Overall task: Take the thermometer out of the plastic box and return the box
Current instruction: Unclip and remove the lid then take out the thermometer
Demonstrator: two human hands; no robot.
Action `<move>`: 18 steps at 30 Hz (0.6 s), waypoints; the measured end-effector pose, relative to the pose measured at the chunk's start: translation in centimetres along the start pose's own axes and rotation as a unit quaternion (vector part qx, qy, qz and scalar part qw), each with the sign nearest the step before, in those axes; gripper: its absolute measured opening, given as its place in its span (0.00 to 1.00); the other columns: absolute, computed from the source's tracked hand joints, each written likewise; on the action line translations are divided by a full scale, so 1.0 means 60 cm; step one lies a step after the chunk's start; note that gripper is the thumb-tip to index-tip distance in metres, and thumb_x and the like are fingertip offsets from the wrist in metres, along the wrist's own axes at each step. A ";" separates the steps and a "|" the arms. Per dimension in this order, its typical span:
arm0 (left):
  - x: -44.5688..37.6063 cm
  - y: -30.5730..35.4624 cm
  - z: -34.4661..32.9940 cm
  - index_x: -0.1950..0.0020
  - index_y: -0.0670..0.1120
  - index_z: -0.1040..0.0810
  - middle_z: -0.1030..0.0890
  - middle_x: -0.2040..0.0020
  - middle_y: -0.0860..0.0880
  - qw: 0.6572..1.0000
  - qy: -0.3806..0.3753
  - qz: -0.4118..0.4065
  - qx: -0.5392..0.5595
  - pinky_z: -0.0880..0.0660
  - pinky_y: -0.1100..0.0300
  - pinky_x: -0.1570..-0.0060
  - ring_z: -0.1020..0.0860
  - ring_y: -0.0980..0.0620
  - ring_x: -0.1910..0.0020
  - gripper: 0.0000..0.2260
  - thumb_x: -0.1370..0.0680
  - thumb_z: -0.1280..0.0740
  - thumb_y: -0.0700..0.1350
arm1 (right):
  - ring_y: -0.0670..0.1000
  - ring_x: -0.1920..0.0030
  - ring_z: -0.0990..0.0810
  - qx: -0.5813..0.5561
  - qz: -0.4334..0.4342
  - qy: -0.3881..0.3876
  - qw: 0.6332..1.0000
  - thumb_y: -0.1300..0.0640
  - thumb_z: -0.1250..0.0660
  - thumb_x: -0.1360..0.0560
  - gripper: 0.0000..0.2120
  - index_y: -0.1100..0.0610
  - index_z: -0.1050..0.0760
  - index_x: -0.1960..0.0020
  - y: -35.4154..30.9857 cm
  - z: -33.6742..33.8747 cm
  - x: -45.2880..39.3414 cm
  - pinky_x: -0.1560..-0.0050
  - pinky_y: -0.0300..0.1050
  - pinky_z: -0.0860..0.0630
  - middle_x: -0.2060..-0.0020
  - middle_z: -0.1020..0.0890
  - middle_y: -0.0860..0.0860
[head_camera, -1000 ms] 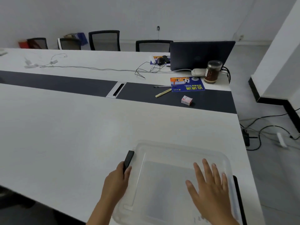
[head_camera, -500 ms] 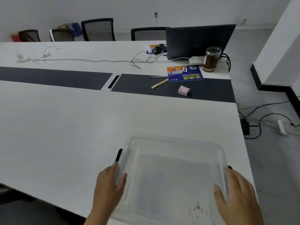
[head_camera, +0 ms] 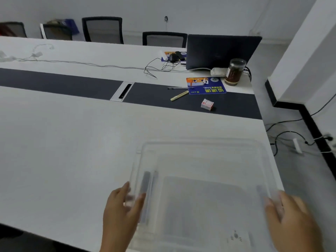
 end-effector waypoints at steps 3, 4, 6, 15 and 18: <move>-0.038 -0.030 0.063 0.32 0.38 0.37 0.29 0.40 0.40 0.999 0.012 0.044 -0.010 0.27 0.59 0.49 0.27 0.46 0.50 0.27 0.28 0.33 0.44 | 0.66 0.63 0.19 0.002 0.082 0.035 0.996 0.49 0.42 0.32 0.24 0.69 0.26 0.49 -0.136 -0.014 0.009 0.65 0.49 0.28 0.57 0.22 0.68; -0.053 -0.047 0.090 0.31 0.38 0.39 0.32 0.36 0.38 0.997 0.029 0.067 -0.024 0.30 0.52 0.44 0.29 0.43 0.43 0.28 0.27 0.35 0.46 | 0.64 0.57 0.20 -0.013 0.120 0.016 0.993 0.51 0.40 0.30 0.23 0.67 0.29 0.43 -0.182 -0.039 0.005 0.61 0.48 0.29 0.51 0.23 0.66; -0.083 -0.090 0.142 0.30 0.38 0.43 0.35 0.32 0.37 0.989 0.069 0.106 -0.071 0.35 0.47 0.37 0.36 0.42 0.34 0.30 0.26 0.37 0.50 | 0.60 0.44 0.26 -0.030 0.181 -0.073 0.980 0.51 0.39 0.27 0.27 0.62 0.40 0.33 -0.277 -0.107 0.005 0.51 0.46 0.29 0.40 0.31 0.61; -0.174 -0.326 0.231 0.36 0.32 0.38 0.32 0.38 0.31 0.933 0.100 0.292 -0.182 0.31 0.42 0.40 0.33 0.35 0.39 0.34 0.29 0.36 0.57 | 0.61 0.34 0.38 0.112 0.280 -0.239 0.923 0.45 0.46 0.25 0.30 0.60 0.50 0.29 -0.543 -0.412 0.044 0.35 0.50 0.37 0.32 0.42 0.64; -0.190 -0.370 0.227 0.32 0.34 0.43 0.36 0.33 0.33 0.920 0.087 0.326 -0.201 0.35 0.42 0.38 0.37 0.36 0.35 0.36 0.28 0.37 0.58 | 0.64 0.40 0.31 0.130 0.259 -0.257 0.922 0.48 0.42 0.26 0.27 0.63 0.41 0.33 -0.545 -0.487 0.056 0.41 0.53 0.31 0.38 0.33 0.66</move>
Point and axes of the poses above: each hand's wrist, its own x-axis away from the middle knuckle, its own z-axis out of the back of the hand, y = z × x, the point moved 5 cm from there along -x, towards the middle knuckle
